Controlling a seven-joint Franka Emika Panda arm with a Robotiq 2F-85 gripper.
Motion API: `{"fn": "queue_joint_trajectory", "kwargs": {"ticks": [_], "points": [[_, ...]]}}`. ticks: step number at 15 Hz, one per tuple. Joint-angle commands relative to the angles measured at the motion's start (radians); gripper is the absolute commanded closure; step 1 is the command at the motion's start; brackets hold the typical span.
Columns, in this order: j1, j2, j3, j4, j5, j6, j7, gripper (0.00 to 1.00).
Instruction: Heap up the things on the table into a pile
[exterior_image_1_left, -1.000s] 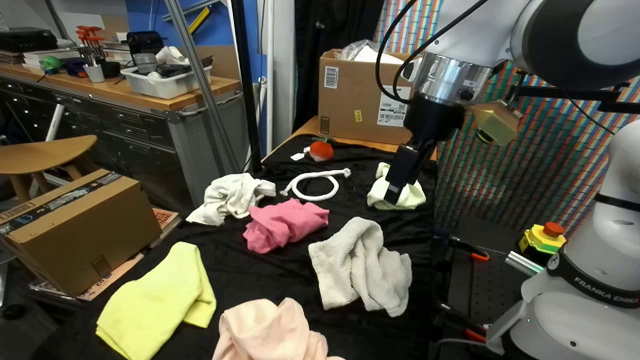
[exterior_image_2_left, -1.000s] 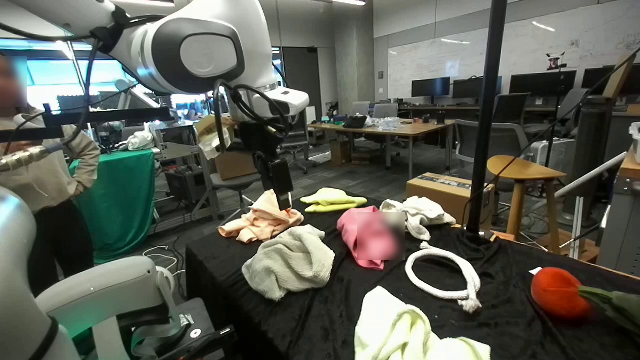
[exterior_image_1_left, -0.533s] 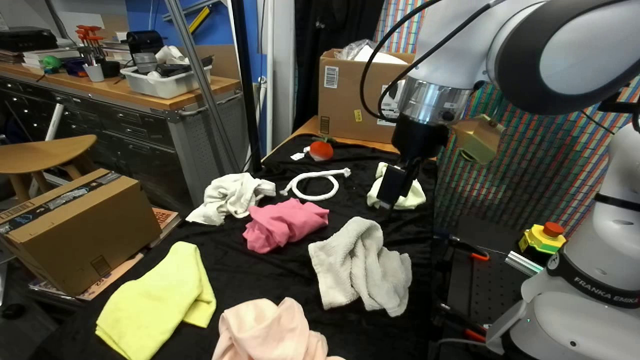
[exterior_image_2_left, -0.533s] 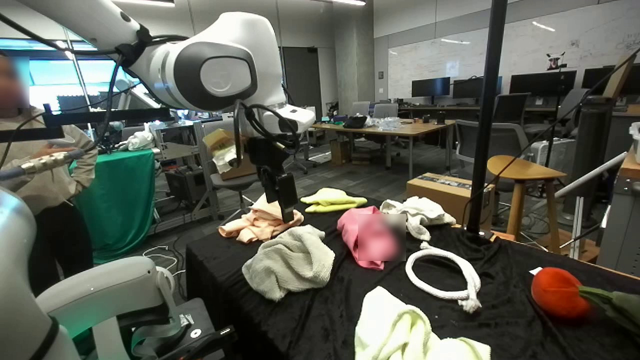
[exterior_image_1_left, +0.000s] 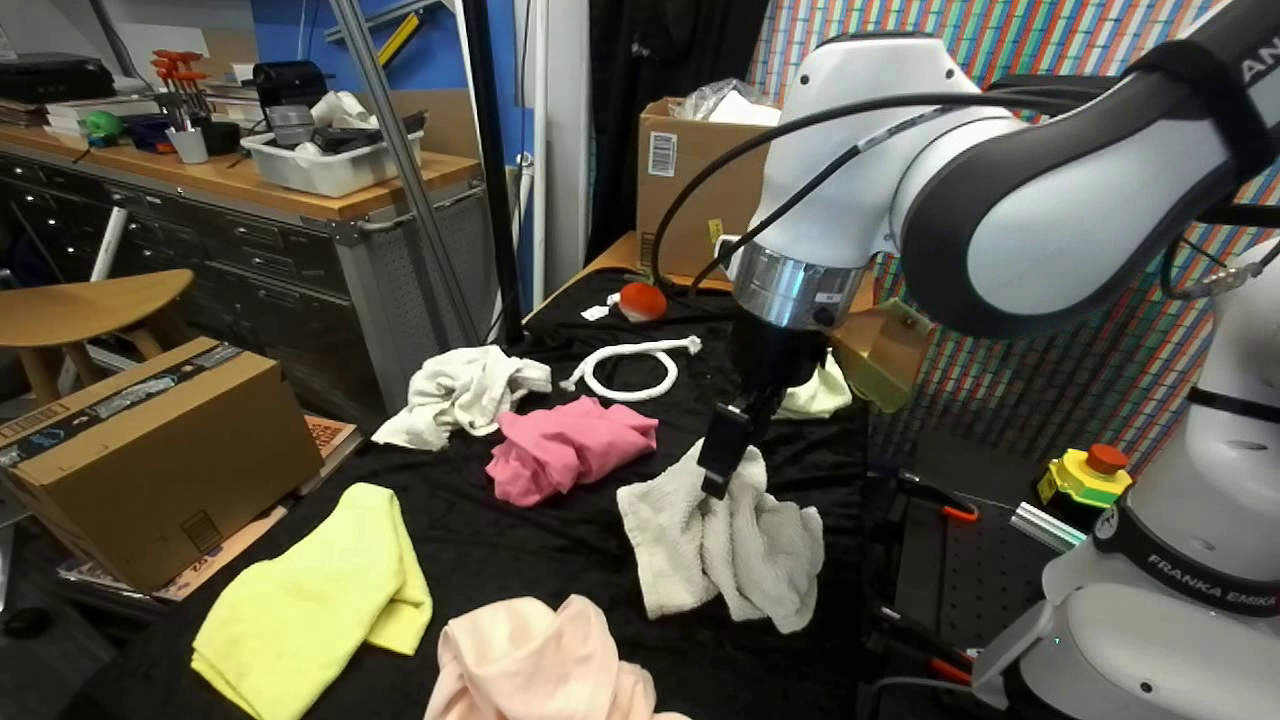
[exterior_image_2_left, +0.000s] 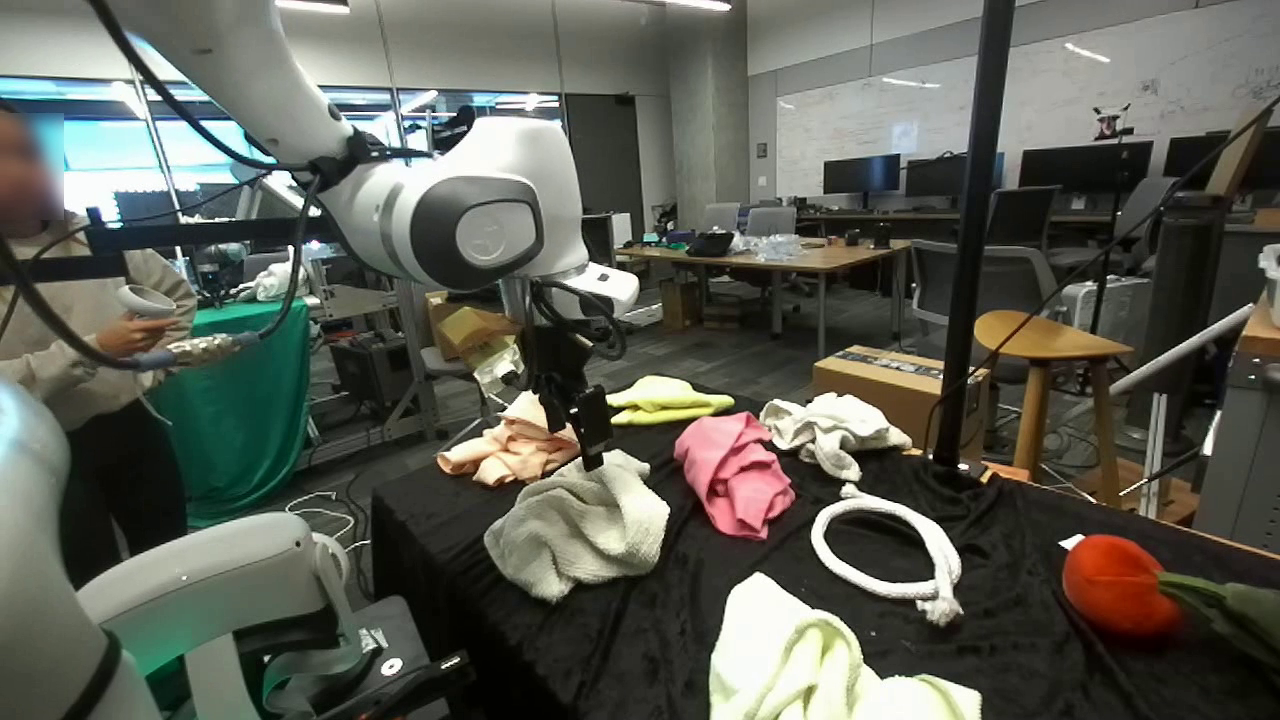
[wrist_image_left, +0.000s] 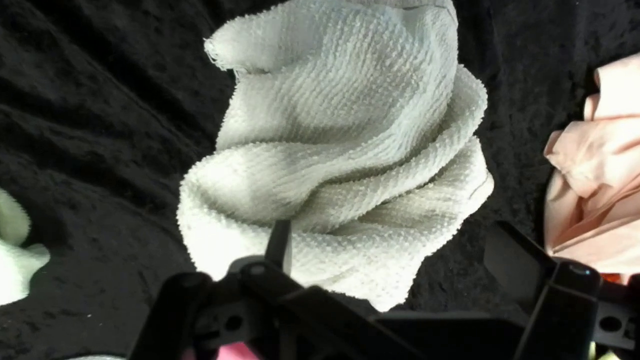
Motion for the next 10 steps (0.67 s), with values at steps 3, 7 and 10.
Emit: {"fn": "queue_joint_trajectory", "kwargs": {"ticks": [3,7,10], "points": [[0.028,0.18,0.01,0.078,-0.061,0.083,0.002,0.0],[0.021,0.247,0.003,0.104,-0.204,0.096,0.047,0.0],[0.018,0.28,-0.015,0.115,-0.355,0.11,0.129,0.0]]}}
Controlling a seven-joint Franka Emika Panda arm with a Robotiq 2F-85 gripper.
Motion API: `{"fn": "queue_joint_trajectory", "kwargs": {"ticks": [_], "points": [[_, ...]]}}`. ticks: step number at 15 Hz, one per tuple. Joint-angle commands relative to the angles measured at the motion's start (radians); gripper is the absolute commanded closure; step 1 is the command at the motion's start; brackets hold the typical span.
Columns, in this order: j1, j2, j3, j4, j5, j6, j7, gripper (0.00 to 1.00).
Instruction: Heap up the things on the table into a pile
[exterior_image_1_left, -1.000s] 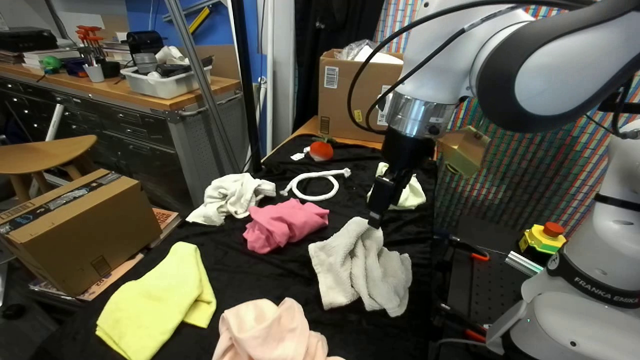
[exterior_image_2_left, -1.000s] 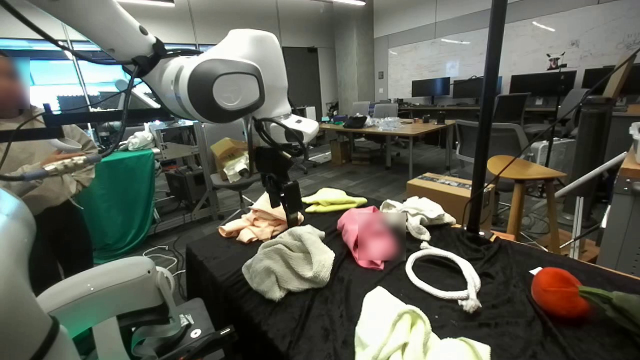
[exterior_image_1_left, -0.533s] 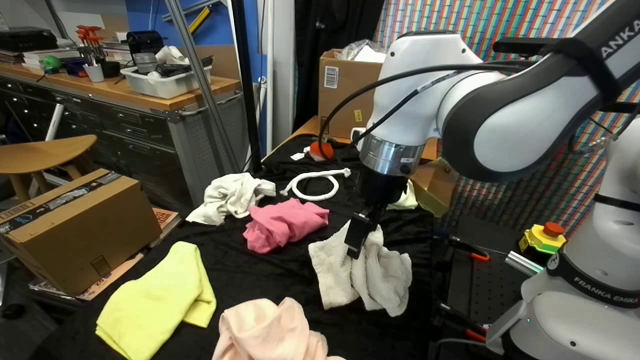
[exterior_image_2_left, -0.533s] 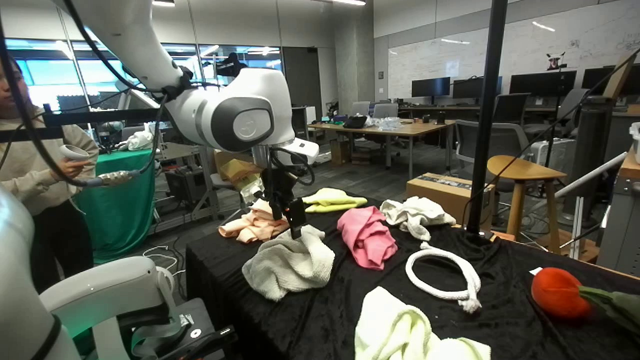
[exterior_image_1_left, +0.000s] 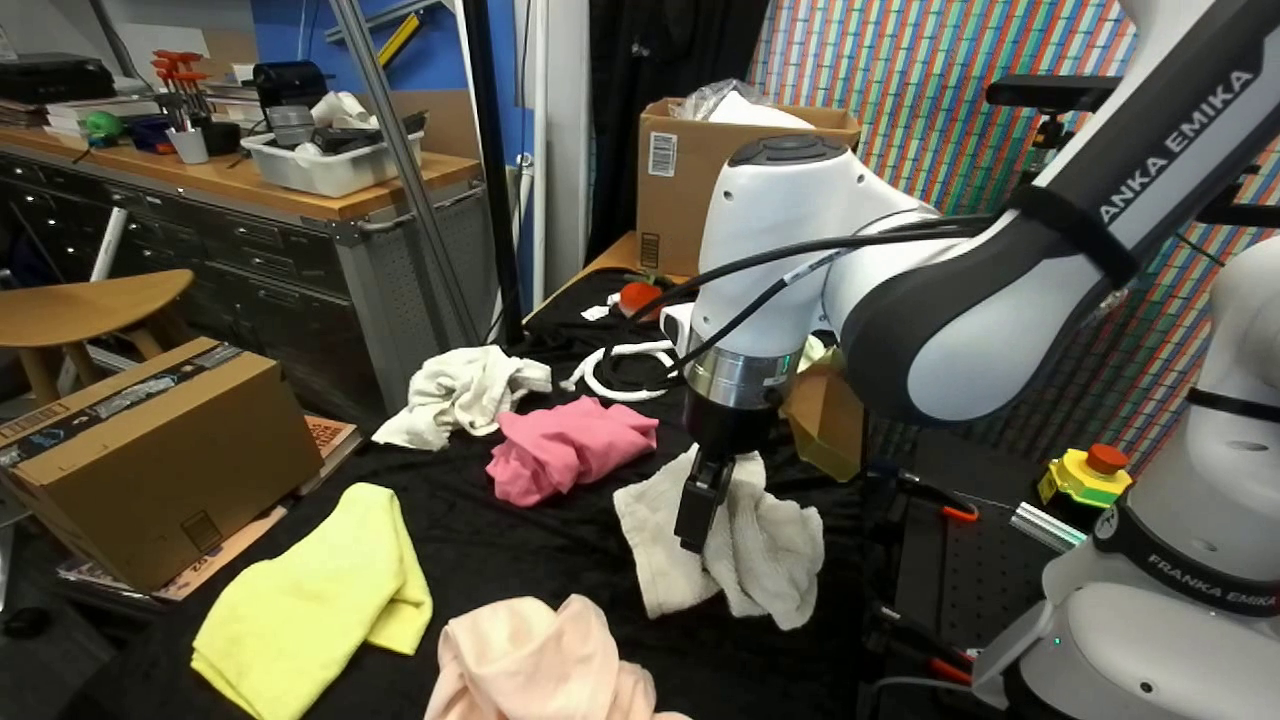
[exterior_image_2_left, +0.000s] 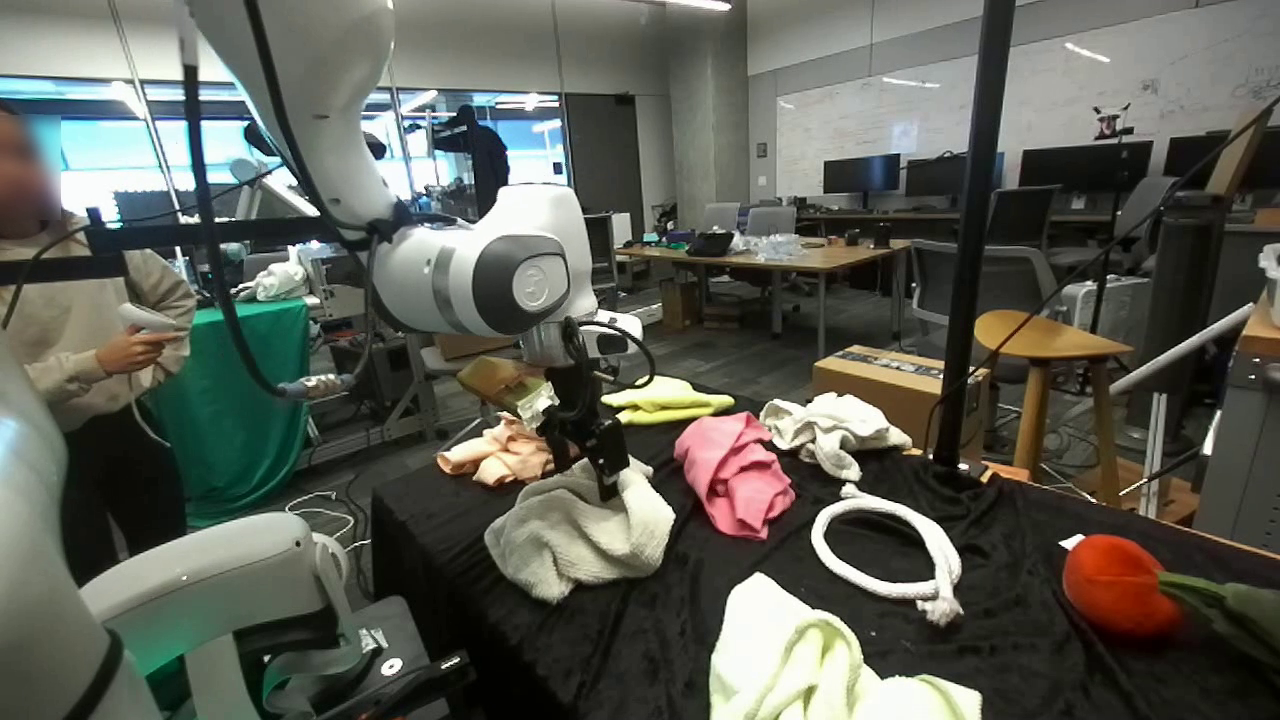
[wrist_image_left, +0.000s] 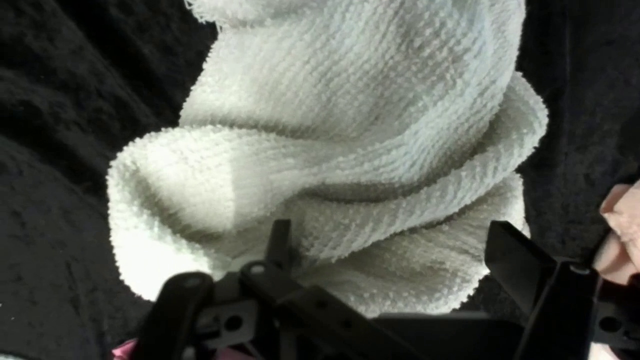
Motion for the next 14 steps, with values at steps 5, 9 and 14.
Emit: {"fn": "queue_joint_trajectory", "kwargs": {"ticks": [5,9,14], "points": [[0.011,0.079,-0.049,0.046,-0.24,0.023,0.158,0.0],[0.017,0.102,-0.064,0.054,-0.245,0.025,0.161,0.26],[0.021,0.107,-0.068,0.057,-0.208,0.016,0.135,0.65]]}}
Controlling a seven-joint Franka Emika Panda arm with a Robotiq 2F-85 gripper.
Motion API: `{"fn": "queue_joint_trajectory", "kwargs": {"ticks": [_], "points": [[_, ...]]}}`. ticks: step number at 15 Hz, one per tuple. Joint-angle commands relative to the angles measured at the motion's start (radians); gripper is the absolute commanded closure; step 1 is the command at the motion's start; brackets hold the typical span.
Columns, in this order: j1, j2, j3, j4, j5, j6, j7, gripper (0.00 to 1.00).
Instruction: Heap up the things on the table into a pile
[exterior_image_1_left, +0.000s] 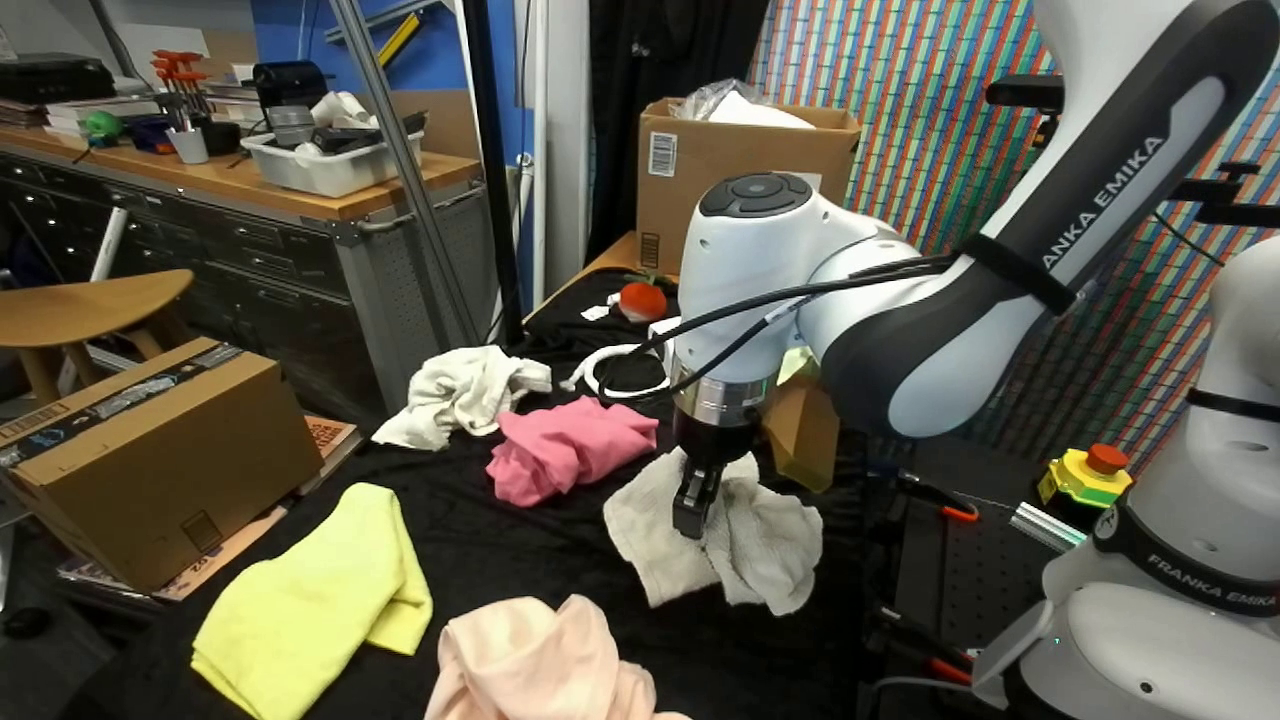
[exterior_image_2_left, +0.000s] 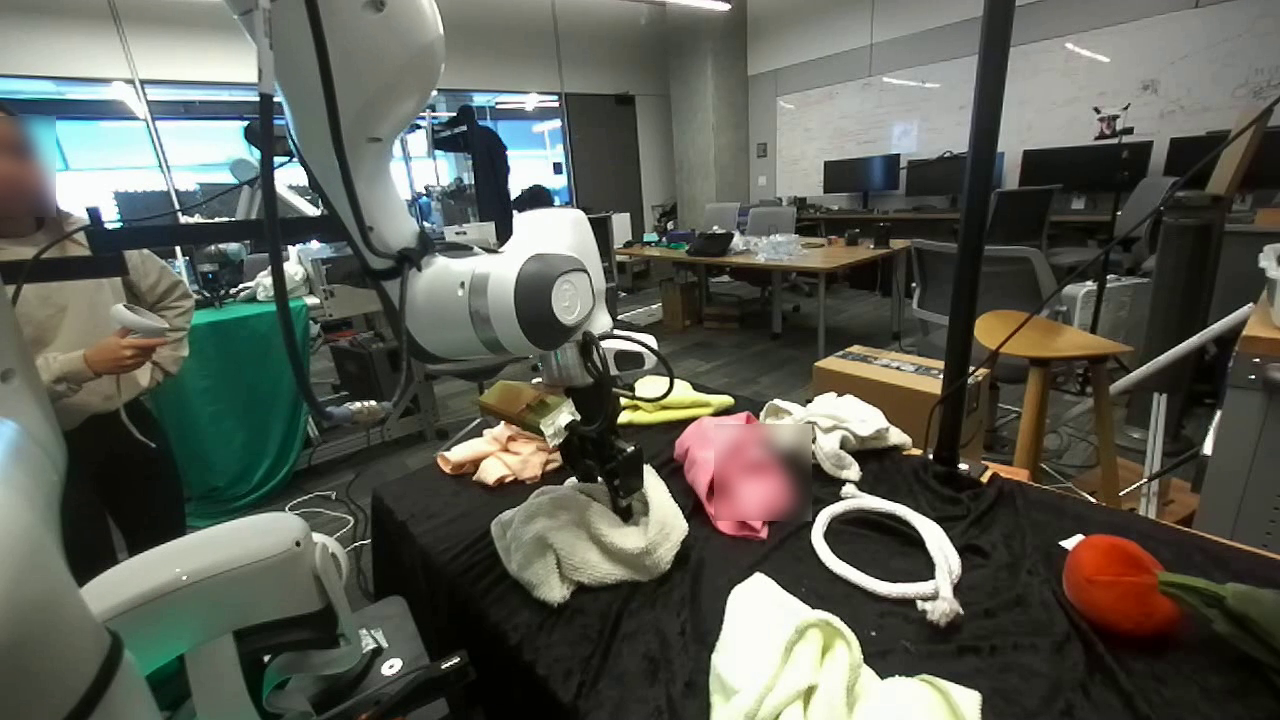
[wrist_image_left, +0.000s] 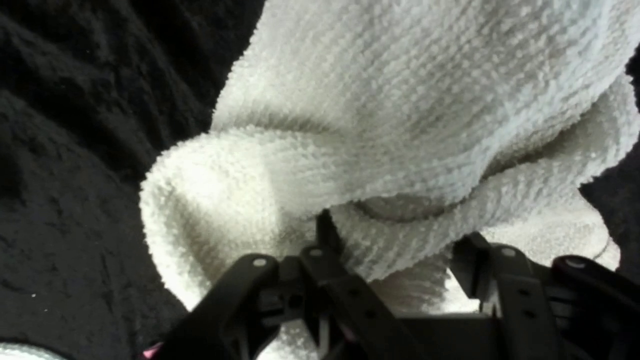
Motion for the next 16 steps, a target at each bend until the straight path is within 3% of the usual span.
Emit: {"fn": "queue_joint_trajectory", "kwargs": {"ticks": [1,4,7,10,16], "points": [[0.017,0.009,-0.011,0.013,0.041,0.005,-0.026,0.74],[0.008,-0.012,0.005,0.004,0.176,-0.001,-0.138,0.91],[-0.002,-0.05,0.012,-0.004,0.335,-0.012,-0.28,0.91],[-0.007,-0.107,-0.003,-0.018,0.413,-0.02,-0.347,0.92],[-0.064,-0.27,-0.063,-0.053,0.319,0.013,-0.226,0.92]]}}
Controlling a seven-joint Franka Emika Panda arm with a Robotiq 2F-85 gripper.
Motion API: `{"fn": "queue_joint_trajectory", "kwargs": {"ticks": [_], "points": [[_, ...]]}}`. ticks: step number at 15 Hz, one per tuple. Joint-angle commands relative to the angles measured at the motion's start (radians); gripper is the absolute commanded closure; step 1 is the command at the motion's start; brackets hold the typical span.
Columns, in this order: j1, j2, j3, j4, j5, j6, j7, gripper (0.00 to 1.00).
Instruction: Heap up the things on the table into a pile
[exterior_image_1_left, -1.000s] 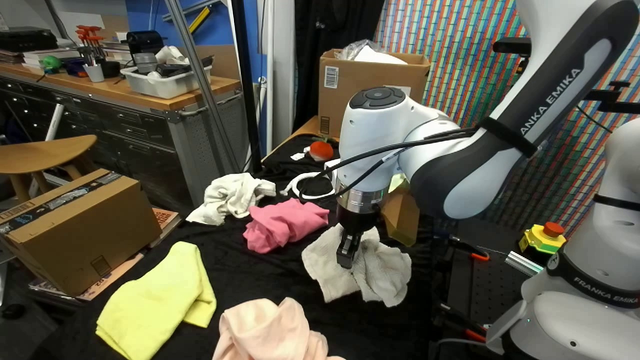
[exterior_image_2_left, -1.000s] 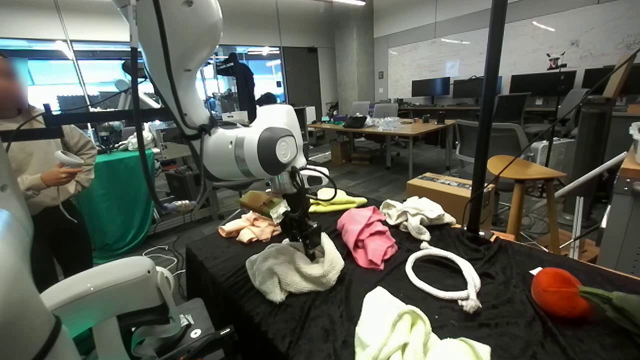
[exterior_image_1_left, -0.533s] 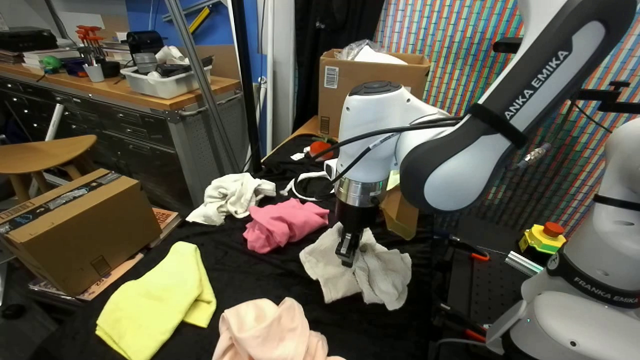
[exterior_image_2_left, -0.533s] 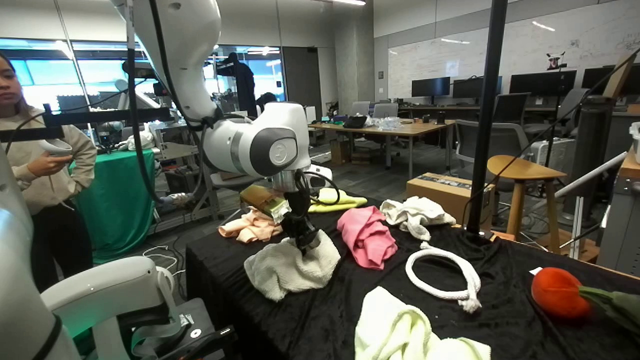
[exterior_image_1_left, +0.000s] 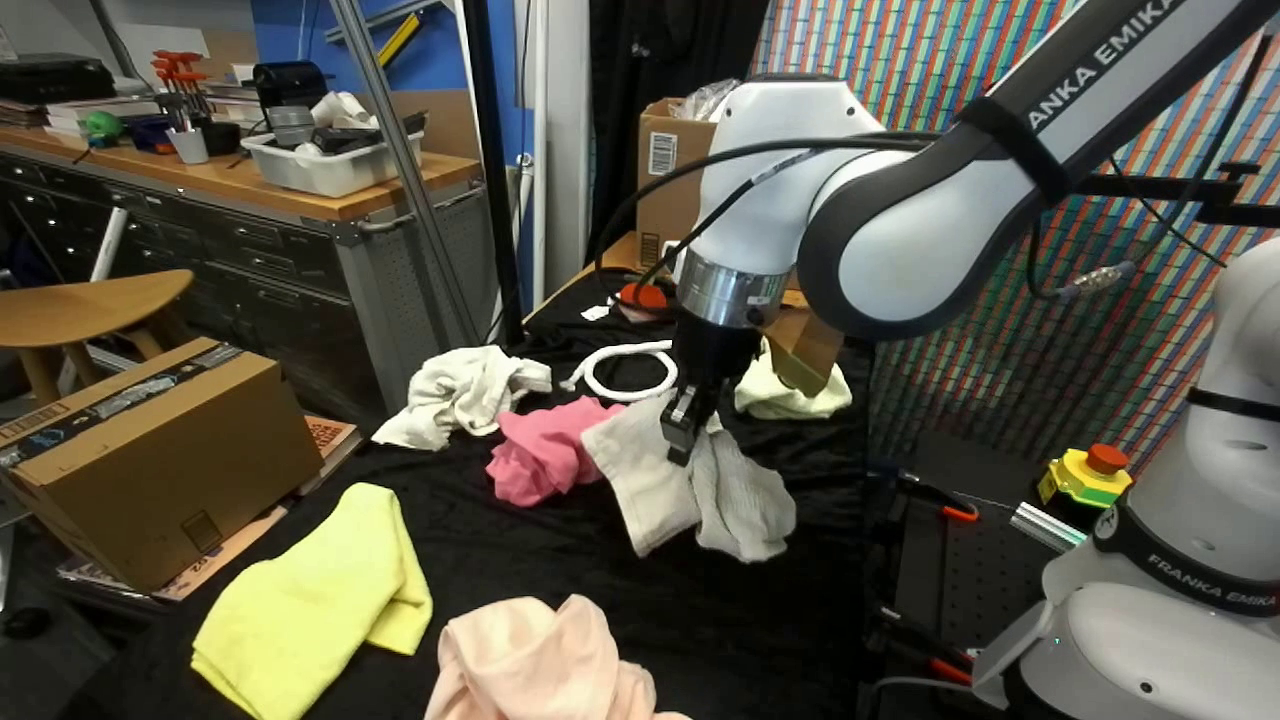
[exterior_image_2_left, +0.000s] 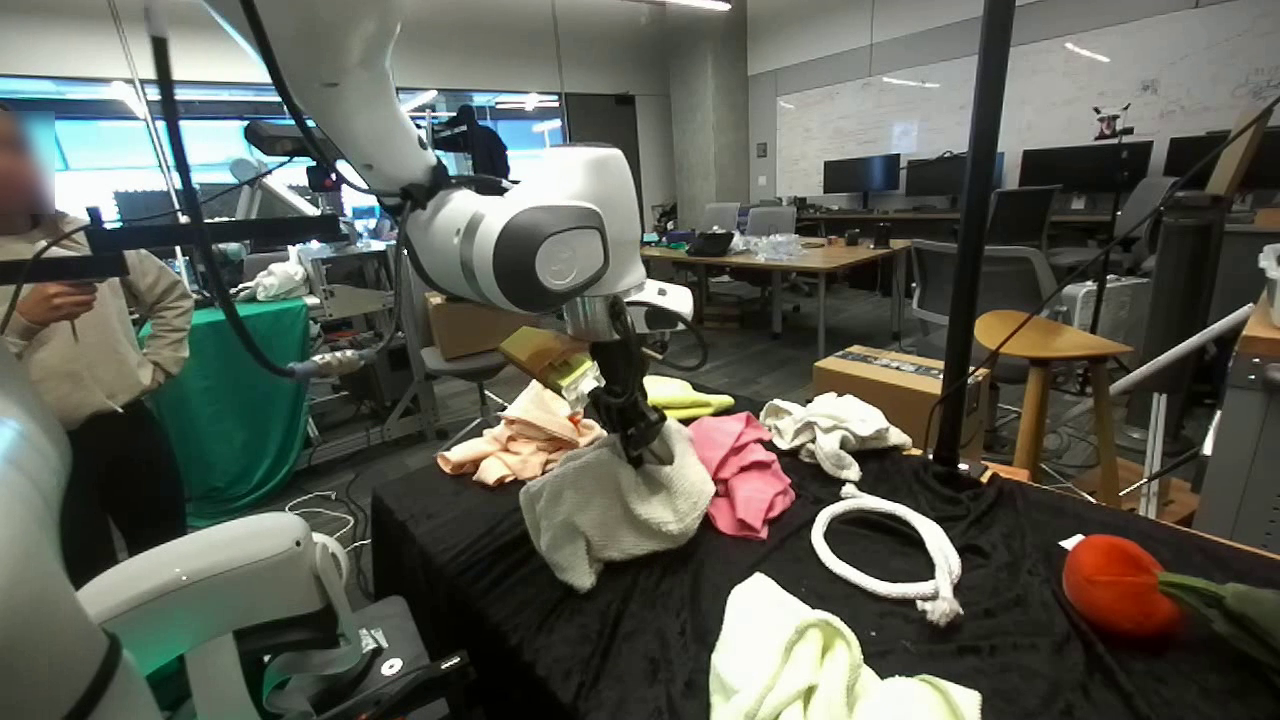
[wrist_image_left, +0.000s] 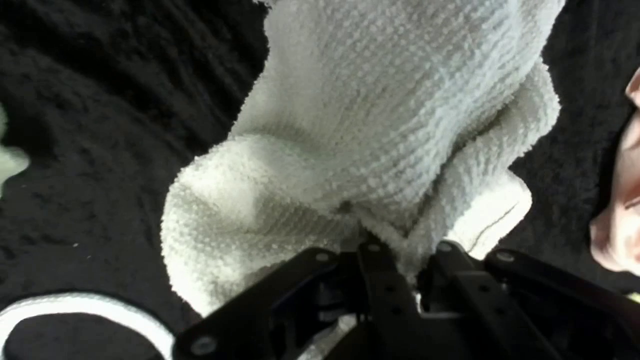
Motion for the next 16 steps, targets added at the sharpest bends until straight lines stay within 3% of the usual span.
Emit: {"fn": "queue_joint_trajectory", "kwargs": {"ticks": [1,8,16], "points": [[-0.054,-0.136,-0.024,-0.036,-0.075,0.019,0.092,0.92],[-0.184,-0.162,-0.013,0.086,-0.206,-0.016,0.253,0.92],[-0.292,0.042,-0.045,0.348,-0.409,-0.029,0.418,0.92]]}}
